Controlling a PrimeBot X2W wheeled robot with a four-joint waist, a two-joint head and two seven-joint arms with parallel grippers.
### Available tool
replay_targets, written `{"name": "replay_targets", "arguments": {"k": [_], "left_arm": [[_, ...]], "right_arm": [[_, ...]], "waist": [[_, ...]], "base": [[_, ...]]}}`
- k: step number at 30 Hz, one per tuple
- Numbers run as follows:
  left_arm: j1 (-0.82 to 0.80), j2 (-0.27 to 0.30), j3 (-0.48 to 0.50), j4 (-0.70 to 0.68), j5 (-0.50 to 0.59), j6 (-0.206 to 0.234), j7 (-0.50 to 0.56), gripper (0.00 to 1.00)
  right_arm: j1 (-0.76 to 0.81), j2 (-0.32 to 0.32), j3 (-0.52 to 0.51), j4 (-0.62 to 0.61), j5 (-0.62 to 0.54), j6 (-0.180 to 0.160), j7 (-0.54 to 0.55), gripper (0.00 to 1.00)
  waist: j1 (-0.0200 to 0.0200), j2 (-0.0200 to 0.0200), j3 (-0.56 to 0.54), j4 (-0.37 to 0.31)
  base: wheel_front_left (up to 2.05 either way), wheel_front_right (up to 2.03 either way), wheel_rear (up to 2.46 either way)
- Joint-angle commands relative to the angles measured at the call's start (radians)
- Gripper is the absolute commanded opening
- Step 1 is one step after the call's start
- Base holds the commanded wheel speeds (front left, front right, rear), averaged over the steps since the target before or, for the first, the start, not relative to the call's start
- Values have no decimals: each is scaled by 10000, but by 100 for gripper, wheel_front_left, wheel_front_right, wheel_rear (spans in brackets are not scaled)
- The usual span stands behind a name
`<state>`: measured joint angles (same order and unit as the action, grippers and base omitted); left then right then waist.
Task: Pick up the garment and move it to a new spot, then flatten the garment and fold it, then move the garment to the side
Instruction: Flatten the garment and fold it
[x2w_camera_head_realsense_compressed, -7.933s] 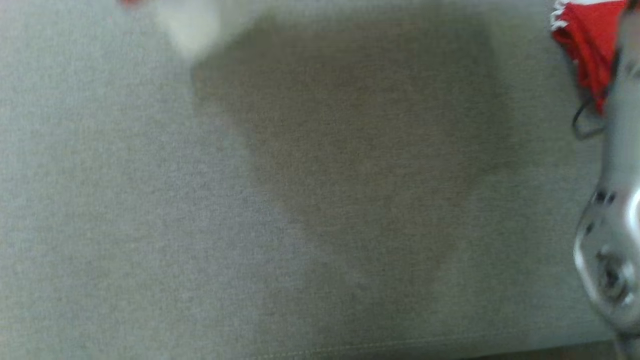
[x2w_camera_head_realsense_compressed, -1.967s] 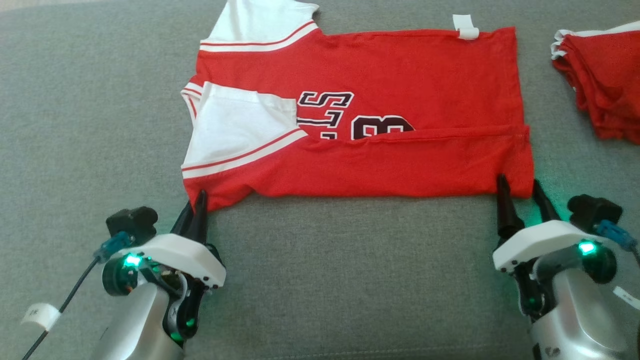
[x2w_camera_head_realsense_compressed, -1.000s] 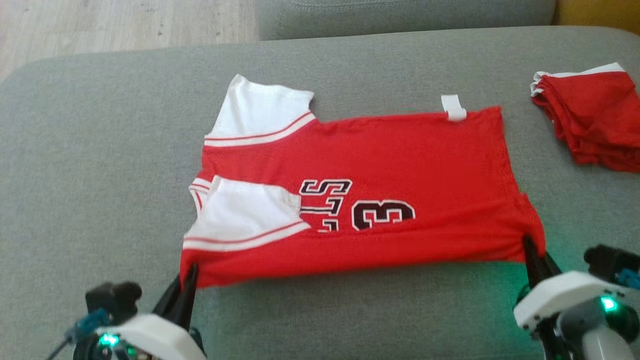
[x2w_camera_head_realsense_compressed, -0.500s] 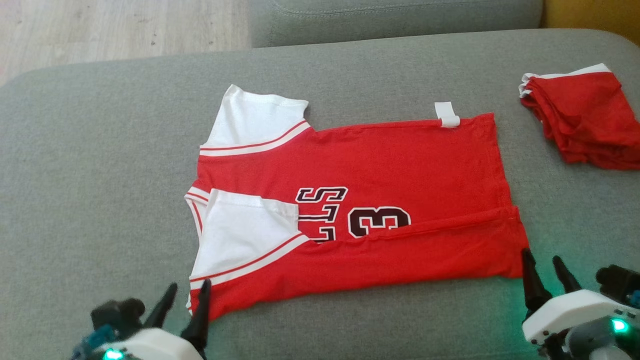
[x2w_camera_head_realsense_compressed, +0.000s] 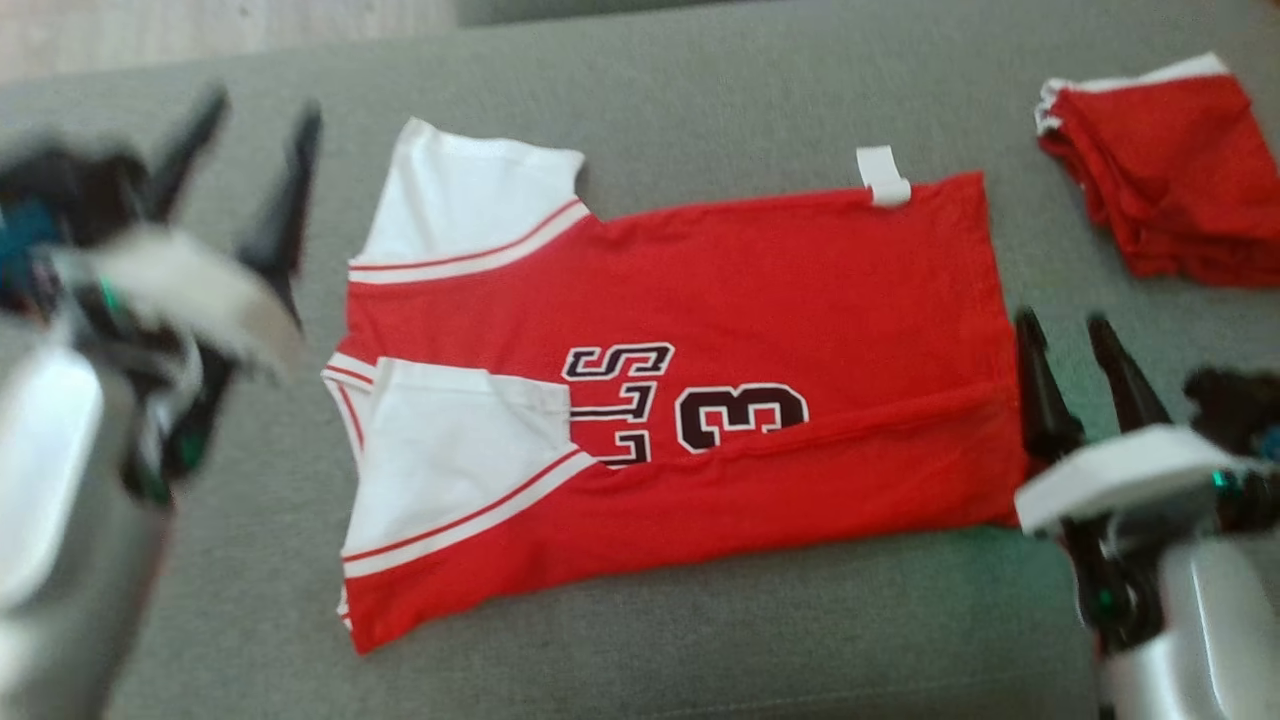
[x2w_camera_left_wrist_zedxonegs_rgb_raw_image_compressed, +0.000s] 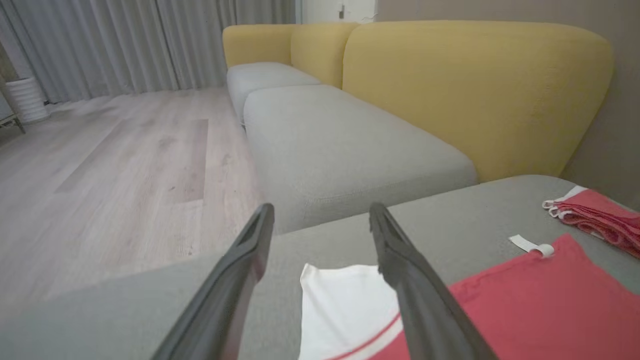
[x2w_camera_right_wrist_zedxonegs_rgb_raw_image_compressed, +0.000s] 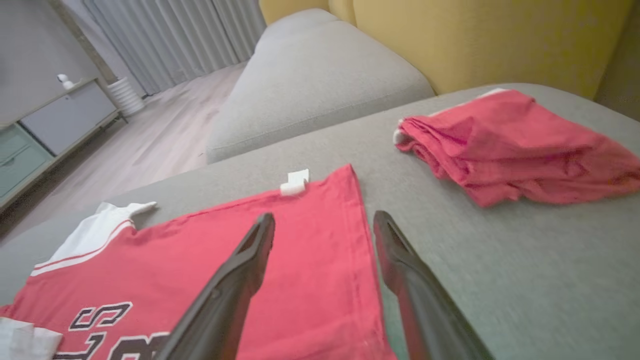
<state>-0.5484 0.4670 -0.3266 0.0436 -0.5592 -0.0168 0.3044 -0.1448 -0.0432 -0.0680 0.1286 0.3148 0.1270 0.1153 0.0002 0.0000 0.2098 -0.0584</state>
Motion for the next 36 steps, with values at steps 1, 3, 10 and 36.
{"name": "replay_targets", "arguments": {"k": [1,3,10,36], "left_arm": [[-590,468,357,-114,116,-76,156,100],[-1475,523,171,545,208,-335,490,100],[-3065,389,-245,2995,257,-711,925,100],[-4272,1238,-724,5549,-68,-950,2542,100]], "right_arm": [[-374,-70,286,-404,-106,37,35,100],[-756,-70,484,-453,-141,37,59,100],[-1959,-70,1326,-363,-98,37,-19,100],[-3163,-70,2487,-146,369,37,-813,100]], "waist": [[-2,0,339,-274],[-2,0,616,-457],[-2,0,1601,-1240],[-2,0,3166,-2380]], "base": [[0,0,0],[0,0,0],[0,0,0],[0,0,0]]}}
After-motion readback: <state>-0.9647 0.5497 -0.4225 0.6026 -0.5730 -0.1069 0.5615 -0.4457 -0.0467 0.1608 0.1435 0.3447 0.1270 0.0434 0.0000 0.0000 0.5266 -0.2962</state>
